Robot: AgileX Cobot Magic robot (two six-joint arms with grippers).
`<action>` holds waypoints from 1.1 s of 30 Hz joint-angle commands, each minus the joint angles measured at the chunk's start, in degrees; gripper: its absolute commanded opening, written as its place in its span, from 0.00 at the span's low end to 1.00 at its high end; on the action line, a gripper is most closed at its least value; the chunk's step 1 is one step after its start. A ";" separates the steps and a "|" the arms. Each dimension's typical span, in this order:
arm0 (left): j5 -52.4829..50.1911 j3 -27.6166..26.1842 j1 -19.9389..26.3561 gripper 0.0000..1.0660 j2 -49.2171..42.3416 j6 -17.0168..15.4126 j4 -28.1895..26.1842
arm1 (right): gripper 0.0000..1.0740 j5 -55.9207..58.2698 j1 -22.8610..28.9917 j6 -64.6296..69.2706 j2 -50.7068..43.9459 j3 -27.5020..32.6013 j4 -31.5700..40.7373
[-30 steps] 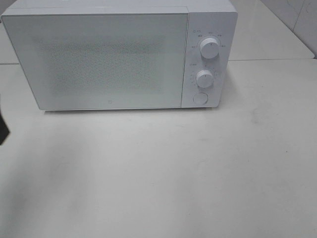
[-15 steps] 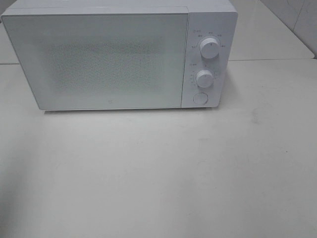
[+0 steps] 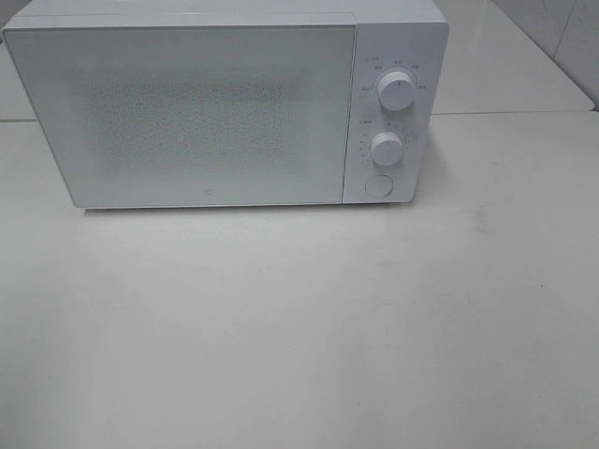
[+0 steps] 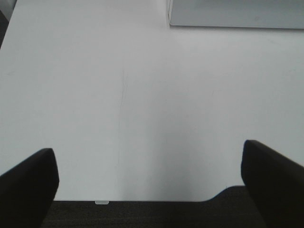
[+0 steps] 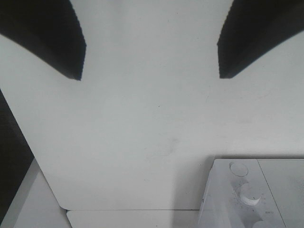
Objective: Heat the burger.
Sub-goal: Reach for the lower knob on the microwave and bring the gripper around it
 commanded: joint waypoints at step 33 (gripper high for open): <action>-8.71 13.81 0.00 0.92 -24.12 0.17 -0.29 | 0.70 -0.52 -0.29 0.63 -1.03 0.11 -0.06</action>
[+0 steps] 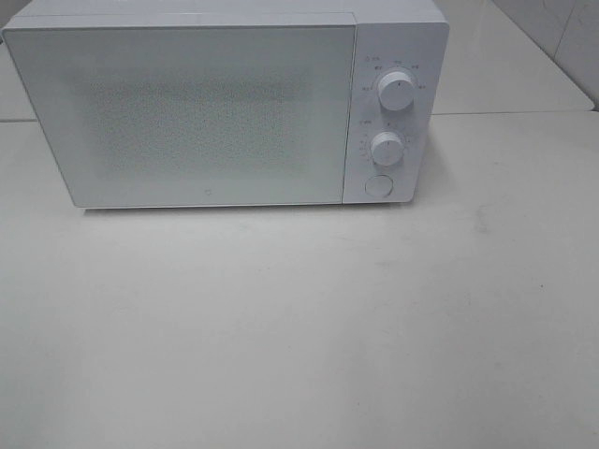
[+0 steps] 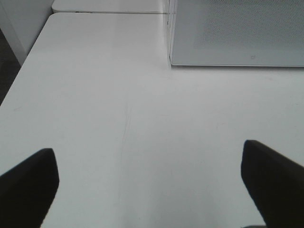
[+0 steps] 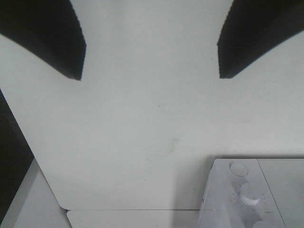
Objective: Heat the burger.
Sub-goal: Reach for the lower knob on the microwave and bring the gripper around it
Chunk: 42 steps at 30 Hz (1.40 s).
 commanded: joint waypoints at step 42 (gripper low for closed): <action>-1.15 0.23 0.00 0.92 -1.49 0.00 -0.40 | 0.70 -0.52 -0.29 0.63 -1.09 0.11 -0.11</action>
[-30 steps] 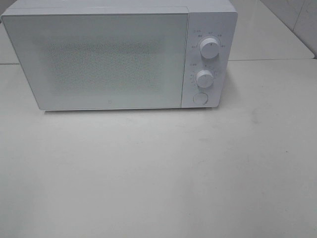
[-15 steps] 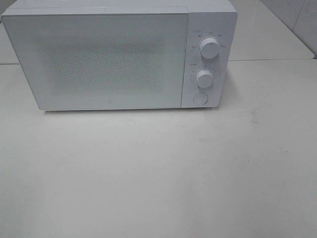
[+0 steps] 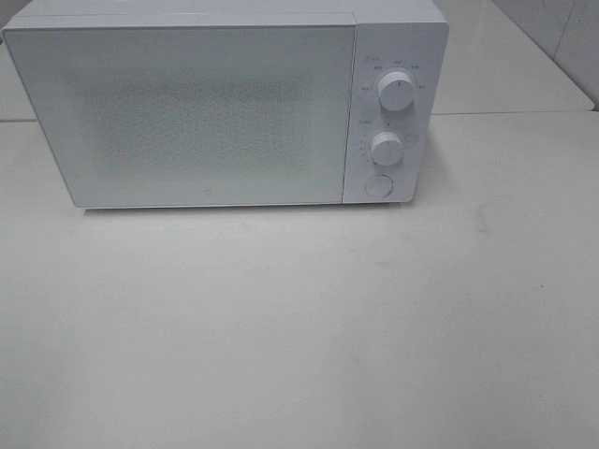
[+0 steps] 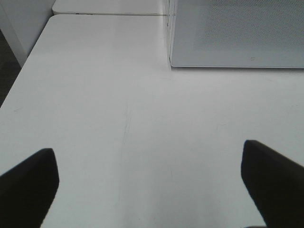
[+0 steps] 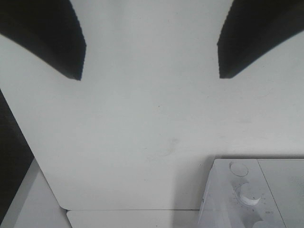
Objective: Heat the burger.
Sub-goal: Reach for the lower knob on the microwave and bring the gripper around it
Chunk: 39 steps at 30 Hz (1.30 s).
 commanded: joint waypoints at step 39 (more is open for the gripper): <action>-0.97 0.23 0.00 0.92 -1.49 0.00 -0.40 | 0.70 -37.24 -0.29 0.57 29.45 -2.18 -0.11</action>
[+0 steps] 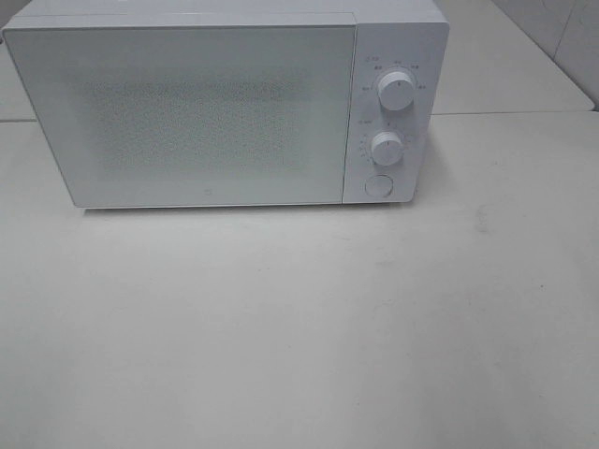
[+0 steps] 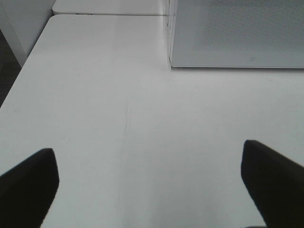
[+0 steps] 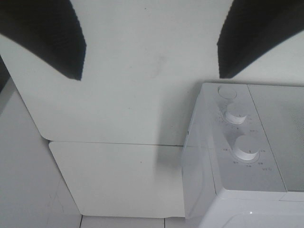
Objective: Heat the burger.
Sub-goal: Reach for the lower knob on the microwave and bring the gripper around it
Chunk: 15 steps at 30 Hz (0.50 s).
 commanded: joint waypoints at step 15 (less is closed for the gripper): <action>-0.97 0.23 0.00 0.92 -1.49 0.00 -0.40 | 0.70 -21.31 -0.29 0.63 19.42 -0.40 -0.06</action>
